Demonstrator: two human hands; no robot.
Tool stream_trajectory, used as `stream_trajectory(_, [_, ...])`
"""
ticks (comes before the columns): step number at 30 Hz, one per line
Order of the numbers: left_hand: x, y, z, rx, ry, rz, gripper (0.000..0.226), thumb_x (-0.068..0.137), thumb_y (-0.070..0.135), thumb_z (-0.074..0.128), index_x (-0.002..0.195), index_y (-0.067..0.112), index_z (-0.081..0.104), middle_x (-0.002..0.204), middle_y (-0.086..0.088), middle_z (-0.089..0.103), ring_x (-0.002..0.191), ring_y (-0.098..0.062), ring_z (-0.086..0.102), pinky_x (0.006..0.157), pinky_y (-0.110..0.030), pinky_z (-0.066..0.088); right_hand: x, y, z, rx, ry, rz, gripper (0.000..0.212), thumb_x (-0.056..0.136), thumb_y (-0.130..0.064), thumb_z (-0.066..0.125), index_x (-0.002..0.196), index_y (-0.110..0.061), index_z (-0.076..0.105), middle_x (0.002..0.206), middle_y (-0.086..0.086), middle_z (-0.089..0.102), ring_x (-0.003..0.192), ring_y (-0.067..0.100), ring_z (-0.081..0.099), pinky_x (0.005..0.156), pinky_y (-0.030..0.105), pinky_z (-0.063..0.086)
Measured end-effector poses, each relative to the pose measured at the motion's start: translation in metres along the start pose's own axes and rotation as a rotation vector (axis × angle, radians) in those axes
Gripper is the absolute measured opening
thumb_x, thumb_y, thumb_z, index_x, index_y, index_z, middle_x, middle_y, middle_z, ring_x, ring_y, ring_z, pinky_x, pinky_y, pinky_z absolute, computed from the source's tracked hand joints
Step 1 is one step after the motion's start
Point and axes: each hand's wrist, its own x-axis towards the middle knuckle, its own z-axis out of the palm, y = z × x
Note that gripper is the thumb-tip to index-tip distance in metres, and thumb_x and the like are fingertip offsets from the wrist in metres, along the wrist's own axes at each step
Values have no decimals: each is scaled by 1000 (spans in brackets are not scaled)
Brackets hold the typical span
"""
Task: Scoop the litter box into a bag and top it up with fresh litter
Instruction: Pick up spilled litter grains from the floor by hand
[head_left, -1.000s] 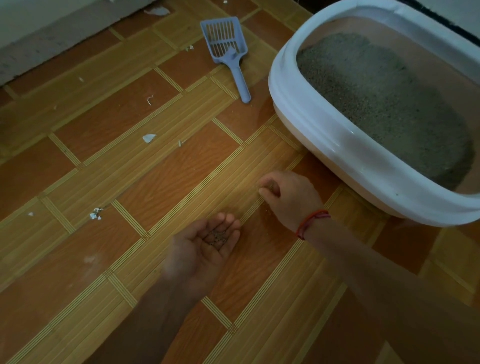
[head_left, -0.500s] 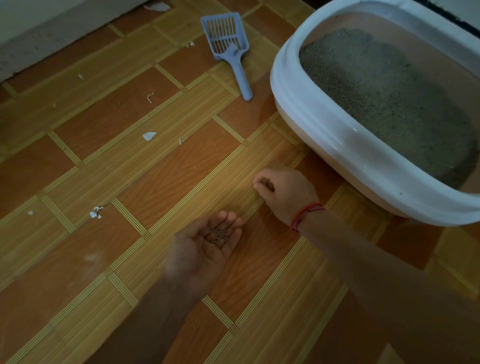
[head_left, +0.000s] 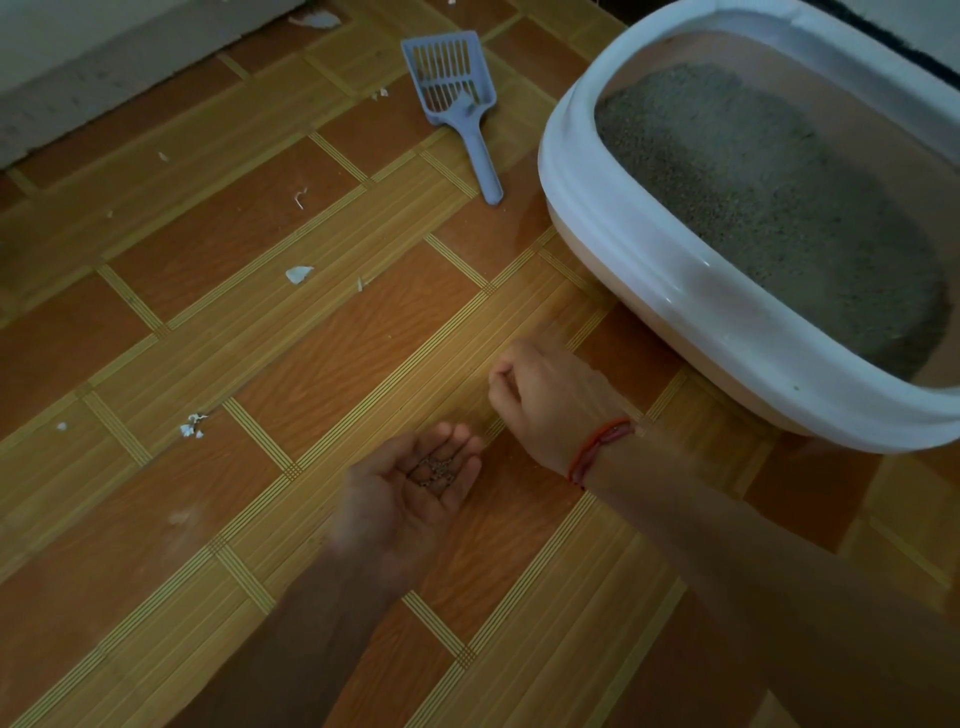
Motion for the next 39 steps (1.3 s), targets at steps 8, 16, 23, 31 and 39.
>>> stream_trajectory(8, [1,0,-6,80,-95,34,32,86,18,48,93,-6,69,85,-16,70,80,-23,71,69,-31,59,-48,-42,19,224,20,-106,19,93,-40,43,94,-26,55,95,-6,59,74,18,61,63,41,53])
stream_trajectory(16, [3,0,-8,109,-101,35,29,82,19,51,88,-3,69,86,-15,67,80,-22,67,74,-29,56,-45,-40,22,248,-9,-153,12,92,-36,50,96,-26,57,95,-7,57,77,15,58,66,39,52])
stream_trajectory(23, [0,0,-3,18,-91,10,33,92,17,45,83,-3,69,87,-17,72,86,-26,72,82,-35,55,-34,-22,16,259,37,-71,19,90,-39,50,102,-29,62,94,-8,64,82,13,60,72,36,52])
stream_trajectory(31, [0,-1,-1,4,-28,0,25,85,15,51,89,-4,67,91,-18,71,93,-30,72,90,-40,52,-4,25,2,131,101,189,12,94,-30,53,94,-28,65,88,-11,61,84,10,57,71,30,49])
stream_trajectory(39, [-1,-1,0,4,-5,-2,30,95,15,45,87,-3,68,92,-18,71,94,-30,72,89,-40,51,7,25,9,112,93,174,16,95,-32,52,90,-25,66,77,-11,58,77,13,58,65,32,51])
